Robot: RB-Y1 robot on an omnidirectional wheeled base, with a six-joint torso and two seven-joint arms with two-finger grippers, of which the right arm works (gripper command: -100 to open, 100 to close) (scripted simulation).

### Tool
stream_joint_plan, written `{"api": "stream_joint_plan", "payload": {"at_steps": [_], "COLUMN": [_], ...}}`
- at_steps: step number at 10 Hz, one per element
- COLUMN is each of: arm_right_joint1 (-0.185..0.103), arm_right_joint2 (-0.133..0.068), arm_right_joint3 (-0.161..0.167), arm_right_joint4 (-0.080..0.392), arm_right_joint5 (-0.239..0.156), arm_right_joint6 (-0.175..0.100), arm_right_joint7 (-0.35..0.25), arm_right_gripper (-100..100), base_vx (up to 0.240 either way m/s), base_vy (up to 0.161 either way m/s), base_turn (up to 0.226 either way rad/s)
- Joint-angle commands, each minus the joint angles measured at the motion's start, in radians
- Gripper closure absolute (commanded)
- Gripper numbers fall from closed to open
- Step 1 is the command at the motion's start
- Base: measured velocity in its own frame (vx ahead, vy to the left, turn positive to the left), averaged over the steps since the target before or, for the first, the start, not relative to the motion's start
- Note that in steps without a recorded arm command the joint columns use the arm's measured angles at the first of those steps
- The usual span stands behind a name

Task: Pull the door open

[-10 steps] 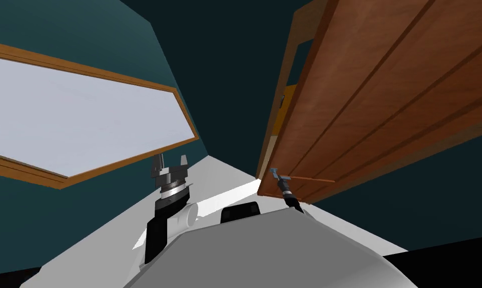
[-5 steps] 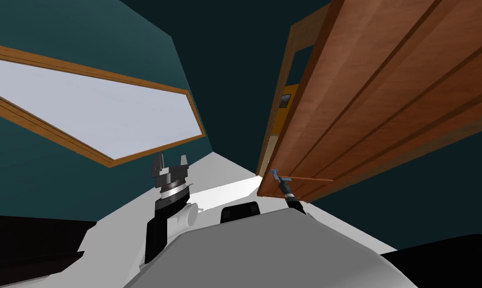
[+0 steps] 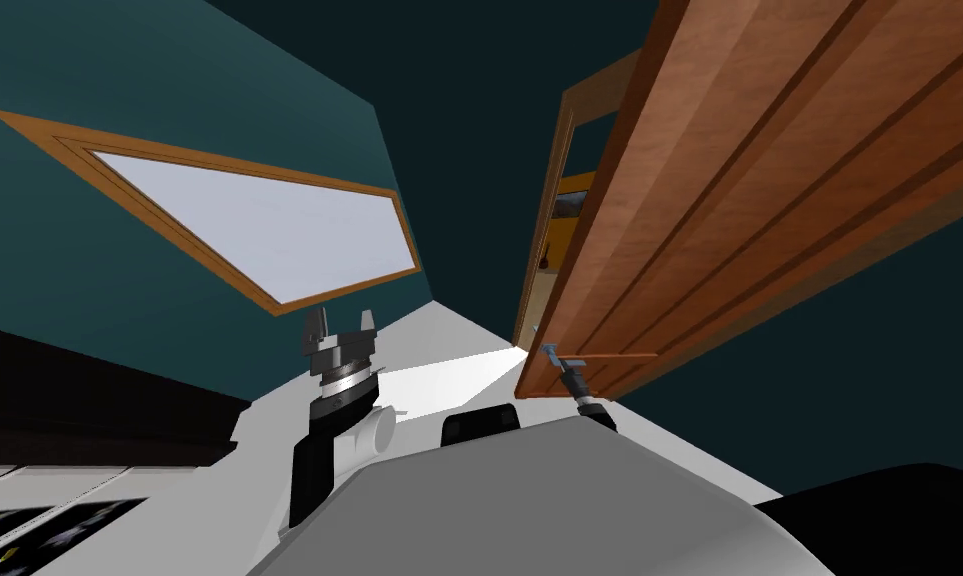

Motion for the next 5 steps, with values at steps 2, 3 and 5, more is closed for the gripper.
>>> {"api": "stream_joint_plan", "payload": {"at_steps": [2, 3, 5], "arm_right_joint1": [0.014, 0.021, 0.036], "arm_right_joint2": [-0.012, -0.018, -0.030], "arm_right_joint3": [0.011, 0.016, 0.027], "arm_right_joint4": [0.013, 0.018, 0.031], "arm_right_joint5": [0.003, 0.004, 0.007], "arm_right_joint6": [-0.035, -0.051, -0.086], "arm_right_joint7": [-0.013, -0.019, -0.033], "arm_right_gripper": [100, 100, 100], "base_vx": [-0.181, -0.176, -0.183], "base_vy": [-0.046, -0.055, -0.052], "base_turn": [0.150, 0.155, 0.160]}}
